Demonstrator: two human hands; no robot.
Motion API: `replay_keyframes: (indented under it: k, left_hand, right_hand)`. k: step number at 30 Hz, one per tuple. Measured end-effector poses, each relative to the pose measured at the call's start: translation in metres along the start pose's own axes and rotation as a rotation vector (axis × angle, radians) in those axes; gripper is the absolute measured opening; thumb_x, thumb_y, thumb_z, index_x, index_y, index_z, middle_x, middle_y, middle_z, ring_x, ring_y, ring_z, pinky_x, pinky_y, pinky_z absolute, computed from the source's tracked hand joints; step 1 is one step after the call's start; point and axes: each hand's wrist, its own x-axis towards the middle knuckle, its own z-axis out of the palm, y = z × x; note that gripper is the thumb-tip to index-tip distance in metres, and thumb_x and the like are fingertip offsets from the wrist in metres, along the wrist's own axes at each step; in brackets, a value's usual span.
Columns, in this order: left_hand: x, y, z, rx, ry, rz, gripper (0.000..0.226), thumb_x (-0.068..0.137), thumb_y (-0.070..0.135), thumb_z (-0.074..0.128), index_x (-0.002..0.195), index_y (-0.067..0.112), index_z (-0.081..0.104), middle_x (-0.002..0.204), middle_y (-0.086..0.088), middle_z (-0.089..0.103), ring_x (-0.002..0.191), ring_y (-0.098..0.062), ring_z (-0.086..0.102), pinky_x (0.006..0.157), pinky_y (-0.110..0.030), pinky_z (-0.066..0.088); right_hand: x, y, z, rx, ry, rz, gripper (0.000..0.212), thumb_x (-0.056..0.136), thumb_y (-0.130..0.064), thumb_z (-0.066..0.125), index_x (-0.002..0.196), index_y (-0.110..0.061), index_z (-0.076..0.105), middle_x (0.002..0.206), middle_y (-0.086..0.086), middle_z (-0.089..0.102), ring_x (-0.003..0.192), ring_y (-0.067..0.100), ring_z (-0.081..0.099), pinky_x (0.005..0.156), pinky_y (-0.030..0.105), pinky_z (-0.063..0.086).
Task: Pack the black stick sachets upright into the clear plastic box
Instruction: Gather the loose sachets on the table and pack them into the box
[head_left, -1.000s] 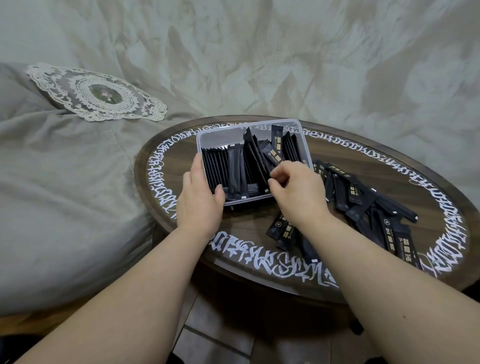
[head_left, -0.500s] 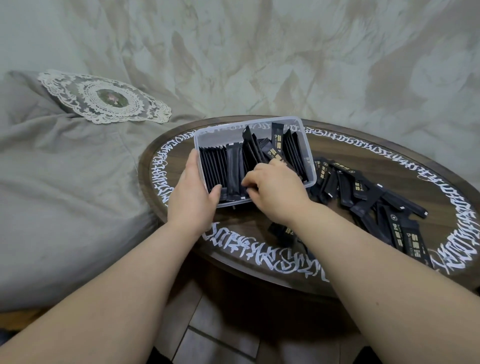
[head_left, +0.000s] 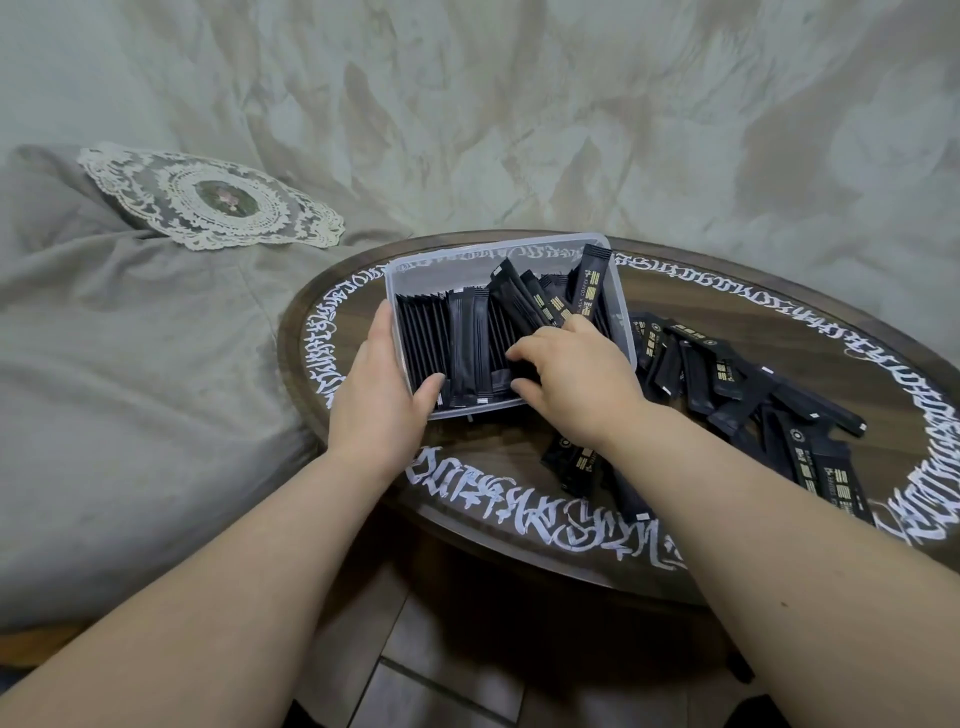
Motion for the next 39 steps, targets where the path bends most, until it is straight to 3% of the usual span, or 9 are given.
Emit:
replay_keyframes:
  k: [4, 7, 16, 23, 27, 33, 39]
  left_hand:
    - [-0.001, 0.0, 0.0, -0.004, -0.008, 0.017, 0.089, 0.085, 0.03, 0.07, 0.151, 0.03, 0.009, 0.132, -0.003, 0.055, 0.119, -0.025, 0.053, 0.092, -0.04, 0.044]
    - [-0.002, -0.001, 0.0, -0.005, -0.015, 0.019, 0.09, 0.085, 0.032, 0.07, 0.151, 0.031, 0.008, 0.135, -0.002, 0.053, 0.121, -0.024, 0.052, 0.095, -0.041, 0.044]
    - [-0.002, 0.003, -0.002, 0.004, -0.023, 0.02, 0.09, 0.085, 0.034, 0.07, 0.152, 0.027, 0.01, 0.14, -0.001, 0.048, 0.124, -0.024, 0.049, 0.095, -0.039, 0.042]
    - [-0.001, 0.001, -0.002, -0.029, -0.023, 0.022, 0.088, 0.082, 0.036, 0.072, 0.149, 0.031, 0.016, 0.132, 0.001, 0.054, 0.119, -0.022, 0.053, 0.093, -0.044, 0.047]
    - [-0.001, 0.0, -0.001, -0.012, -0.028, 0.012, 0.089, 0.084, 0.037, 0.07, 0.151, 0.029, 0.013, 0.137, 0.0, 0.05, 0.122, -0.024, 0.051, 0.096, -0.045, 0.046]
    - [0.0, 0.001, 0.001, -0.022, -0.025, 0.007, 0.086, 0.086, 0.034, 0.068, 0.152, 0.025, 0.013, 0.14, 0.0, 0.048, 0.125, -0.023, 0.048, 0.099, -0.043, 0.043]
    - [0.002, -0.002, 0.002, -0.056, -0.033, -0.012, 0.086, 0.085, 0.033, 0.069, 0.15, 0.03, 0.013, 0.133, 0.001, 0.054, 0.122, -0.019, 0.052, 0.098, -0.043, 0.045]
  right_hand:
    - [0.004, -0.004, 0.001, -0.025, -0.015, 0.053, 0.035, 0.092, -0.041, 0.055, 0.122, -0.021, 0.053, 0.115, -0.001, 0.059, 0.11, 0.025, 0.042, 0.085, 0.035, 0.042]
    - [0.007, -0.007, -0.001, -0.063, -0.028, 0.054, 0.032, 0.092, -0.04, 0.055, 0.116, -0.019, 0.053, 0.113, 0.001, 0.058, 0.108, 0.026, 0.043, 0.077, 0.031, 0.035]
    - [0.013, -0.008, 0.001, -0.069, -0.05, 0.033, 0.021, 0.094, -0.033, 0.053, 0.108, -0.018, 0.059, 0.113, 0.003, 0.055, 0.106, 0.028, 0.041, 0.085, 0.037, 0.043]
    - [0.02, -0.01, 0.0, 0.1, 0.075, 0.174, 0.014, 0.095, -0.028, 0.05, 0.099, -0.019, 0.06, 0.1, 0.002, 0.064, 0.105, 0.029, 0.048, 0.071, 0.031, 0.034]
    - [0.025, -0.015, 0.001, 0.202, 0.122, 0.248, 0.012, 0.093, -0.026, 0.051, 0.093, -0.019, 0.061, 0.097, 0.001, 0.065, 0.097, 0.027, 0.055, 0.072, 0.032, 0.043]
    - [0.034, -0.015, 0.007, 0.342, 0.22, 0.383, 0.013, 0.091, -0.028, 0.055, 0.079, -0.022, 0.056, 0.085, 0.0, 0.065, 0.087, 0.025, 0.059, 0.067, 0.028, 0.039]
    - [0.034, -0.014, 0.01, 0.425, 0.274, 0.411, 0.014, 0.088, -0.03, 0.059, 0.076, -0.023, 0.057, 0.08, -0.002, 0.065, 0.086, 0.023, 0.059, 0.072, 0.029, 0.044]
